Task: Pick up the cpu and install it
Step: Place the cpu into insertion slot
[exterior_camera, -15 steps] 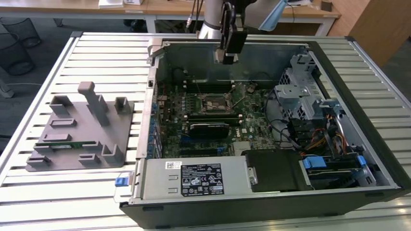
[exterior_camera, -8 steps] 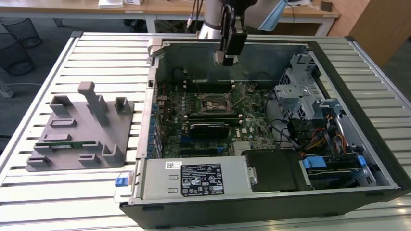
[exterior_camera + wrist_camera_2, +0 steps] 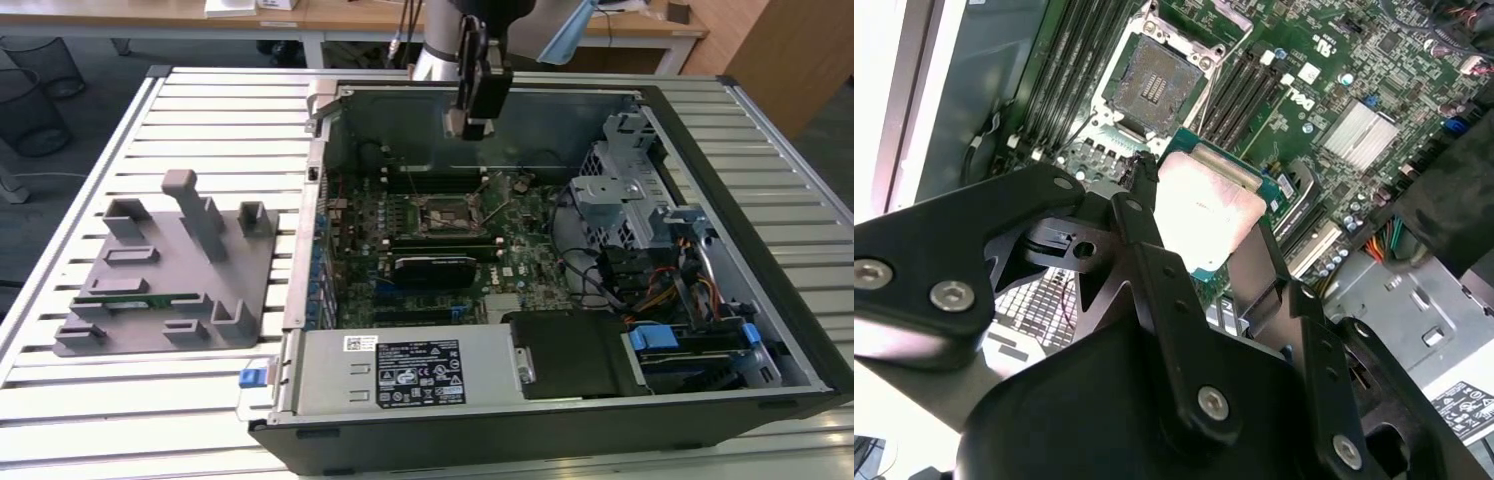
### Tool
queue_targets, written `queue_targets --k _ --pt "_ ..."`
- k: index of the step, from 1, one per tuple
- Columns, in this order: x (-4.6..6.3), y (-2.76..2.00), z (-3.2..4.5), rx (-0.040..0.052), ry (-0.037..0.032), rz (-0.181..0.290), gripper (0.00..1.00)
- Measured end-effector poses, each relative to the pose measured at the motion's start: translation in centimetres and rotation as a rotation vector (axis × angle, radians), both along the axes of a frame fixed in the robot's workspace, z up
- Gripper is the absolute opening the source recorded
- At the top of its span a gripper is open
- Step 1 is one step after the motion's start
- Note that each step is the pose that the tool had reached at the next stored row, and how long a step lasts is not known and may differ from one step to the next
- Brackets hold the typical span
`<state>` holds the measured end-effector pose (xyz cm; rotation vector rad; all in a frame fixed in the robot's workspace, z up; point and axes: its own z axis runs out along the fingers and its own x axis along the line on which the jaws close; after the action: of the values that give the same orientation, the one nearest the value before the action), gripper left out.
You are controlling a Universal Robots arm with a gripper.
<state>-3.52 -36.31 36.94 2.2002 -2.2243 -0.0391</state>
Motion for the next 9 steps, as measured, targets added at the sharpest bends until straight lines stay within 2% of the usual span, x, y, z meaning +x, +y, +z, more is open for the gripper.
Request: queue_targets --k 9 --pt "0.00 0.00 -0.57 0.0000 0.0000 0.000 0.53"
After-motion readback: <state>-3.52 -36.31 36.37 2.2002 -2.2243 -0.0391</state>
